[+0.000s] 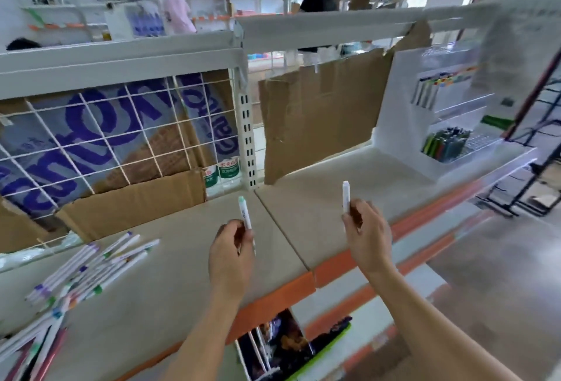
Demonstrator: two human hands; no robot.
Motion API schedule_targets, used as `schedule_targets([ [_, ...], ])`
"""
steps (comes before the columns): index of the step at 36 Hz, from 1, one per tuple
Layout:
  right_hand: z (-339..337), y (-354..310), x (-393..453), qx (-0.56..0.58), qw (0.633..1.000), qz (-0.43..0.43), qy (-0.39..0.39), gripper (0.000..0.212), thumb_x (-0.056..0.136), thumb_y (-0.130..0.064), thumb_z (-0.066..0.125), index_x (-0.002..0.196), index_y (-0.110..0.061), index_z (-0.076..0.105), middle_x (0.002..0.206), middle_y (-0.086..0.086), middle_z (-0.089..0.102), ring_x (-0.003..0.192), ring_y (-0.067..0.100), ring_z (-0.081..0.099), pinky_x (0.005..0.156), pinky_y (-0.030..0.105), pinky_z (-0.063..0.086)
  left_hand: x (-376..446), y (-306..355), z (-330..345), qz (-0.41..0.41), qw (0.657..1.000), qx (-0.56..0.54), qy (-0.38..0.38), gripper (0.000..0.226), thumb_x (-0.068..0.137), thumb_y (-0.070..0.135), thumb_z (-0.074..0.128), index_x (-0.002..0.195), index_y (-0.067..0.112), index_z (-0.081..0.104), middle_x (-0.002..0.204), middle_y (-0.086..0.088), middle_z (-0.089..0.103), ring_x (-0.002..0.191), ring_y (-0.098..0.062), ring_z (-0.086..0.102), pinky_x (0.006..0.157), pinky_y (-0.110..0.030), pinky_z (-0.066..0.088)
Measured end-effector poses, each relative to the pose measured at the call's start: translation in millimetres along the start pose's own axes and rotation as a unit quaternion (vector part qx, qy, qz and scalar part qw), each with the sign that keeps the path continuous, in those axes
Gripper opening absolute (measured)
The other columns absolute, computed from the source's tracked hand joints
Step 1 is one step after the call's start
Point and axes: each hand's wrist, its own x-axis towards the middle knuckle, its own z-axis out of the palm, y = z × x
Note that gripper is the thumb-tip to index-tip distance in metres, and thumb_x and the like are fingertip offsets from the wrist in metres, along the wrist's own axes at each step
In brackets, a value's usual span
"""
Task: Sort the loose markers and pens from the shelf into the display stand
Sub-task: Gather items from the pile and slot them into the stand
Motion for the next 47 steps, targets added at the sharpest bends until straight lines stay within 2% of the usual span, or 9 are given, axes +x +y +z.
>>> schedule_targets([
  [7, -70, 69, 16, -0.027, 0.999, 0.014, 0.042, 0.005, 0.092, -0.01, 0.056, 0.096, -0.009, 0.059, 0.084, -0.002, 0.051, 0.069, 0.019, 0.046, 0.056, 0.028, 0.024, -8, 49, 88, 0.021, 0.999, -0.017, -0.032, 0.013, 0.094, 0.014, 0.054, 0.081, 0.017, 0.055, 0.072, -0.002, 0.062, 0.066, -0.018, 0.057, 0.059, -0.031, 0.039],
  [10, -102, 101, 23, -0.039, 0.997, 0.023, 0.064, 0.006, 0.091, -0.007, 0.056, 0.089, -0.012, 0.054, 0.076, -0.002, 0.049, 0.064, 0.022, 0.043, 0.055, 0.031, 0.028, -18, 79, 123, 0.036, 0.998, -0.013, -0.043, 0.011, 0.094, 0.017, 0.054, 0.083, 0.018, 0.055, 0.066, 0.004, 0.059, 0.061, -0.007, 0.055, 0.057, -0.023, 0.038],
  [14, -142, 141, 35, -0.058, 0.994, 0.048, 0.081, 0.004, 0.09, -0.007, 0.057, 0.094, -0.008, 0.057, 0.072, -0.003, 0.05, 0.062, 0.022, 0.043, 0.056, 0.031, 0.028, -31, 114, 170, 0.058, 0.996, -0.03, -0.059, 0.012, 0.094, 0.016, 0.054, 0.082, 0.017, 0.055, 0.064, 0.003, 0.059, 0.061, -0.01, 0.056, 0.054, -0.01, 0.037],
  [21, -201, 192, 52, -0.08, 0.991, 0.059, 0.087, 0.005, 0.09, -0.007, 0.056, 0.091, -0.011, 0.058, 0.07, -0.01, 0.047, 0.065, 0.023, 0.047, 0.056, 0.03, 0.031, -45, 154, 247, 0.095, 0.99, -0.055, -0.086, 0.02, 0.093, 0.014, 0.056, 0.075, 0.022, 0.054, 0.064, 0.0, 0.06, 0.059, -0.012, 0.057, 0.062, -0.028, 0.043],
  [23, -212, 206, 59, -0.083, 0.99, 0.07, 0.09, 0.005, 0.09, -0.007, 0.056, 0.092, -0.01, 0.059, 0.069, -0.011, 0.046, 0.067, 0.023, 0.048, 0.056, 0.03, 0.031, -46, 164, 265, 0.103, 0.989, -0.048, -0.097, 0.017, 0.092, 0.016, 0.057, 0.077, 0.02, 0.054, 0.066, 0.0, 0.061, 0.061, -0.014, 0.058, 0.06, -0.023, 0.042],
  [26, -223, 224, 71, -0.079, 0.988, 0.083, 0.104, 0.003, 0.088, -0.007, 0.058, 0.09, -0.009, 0.059, 0.071, -0.007, 0.05, 0.066, 0.025, 0.049, 0.058, 0.033, 0.037, -43, 178, 289, 0.11, 0.988, -0.043, -0.103, 0.015, 0.092, 0.016, 0.058, 0.079, 0.021, 0.055, 0.069, 0.0, 0.061, 0.062, -0.013, 0.057, 0.057, -0.015, 0.039],
  [34, -231, 267, 119, -0.078, 0.986, 0.08, 0.122, 0.003, 0.089, -0.01, 0.058, 0.086, -0.009, 0.058, 0.068, -0.005, 0.049, 0.063, 0.025, 0.047, 0.06, 0.038, 0.041, -11, 207, 360, 0.112, 0.981, -0.079, -0.135, 0.012, 0.091, 0.01, 0.059, 0.08, 0.016, 0.058, 0.063, 0.001, 0.062, 0.058, -0.011, 0.059, 0.057, -0.018, 0.042],
  [38, -230, 290, 156, -0.079, 0.989, 0.061, 0.114, 0.002, 0.088, -0.012, 0.06, 0.087, -0.011, 0.058, 0.072, -0.006, 0.049, 0.065, 0.023, 0.047, 0.061, 0.038, 0.044, 15, 219, 400, 0.119, 0.976, -0.103, -0.148, 0.01, 0.092, 0.011, 0.058, 0.082, 0.014, 0.06, 0.062, 0.0, 0.063, 0.055, -0.012, 0.06, 0.061, -0.035, 0.051],
  [47, -226, 324, 234, -0.106, 0.986, 0.066, 0.11, 0.006, 0.09, -0.015, 0.058, 0.085, -0.011, 0.057, 0.066, -0.013, 0.041, 0.064, 0.016, 0.041, 0.055, 0.027, 0.024, 74, 236, 472, 0.133, 0.973, -0.12, -0.148, 0.01, 0.092, 0.022, 0.056, 0.082, 0.022, 0.058, 0.071, 0.0, 0.062, 0.064, -0.016, 0.06, 0.066, -0.041, 0.051],
])
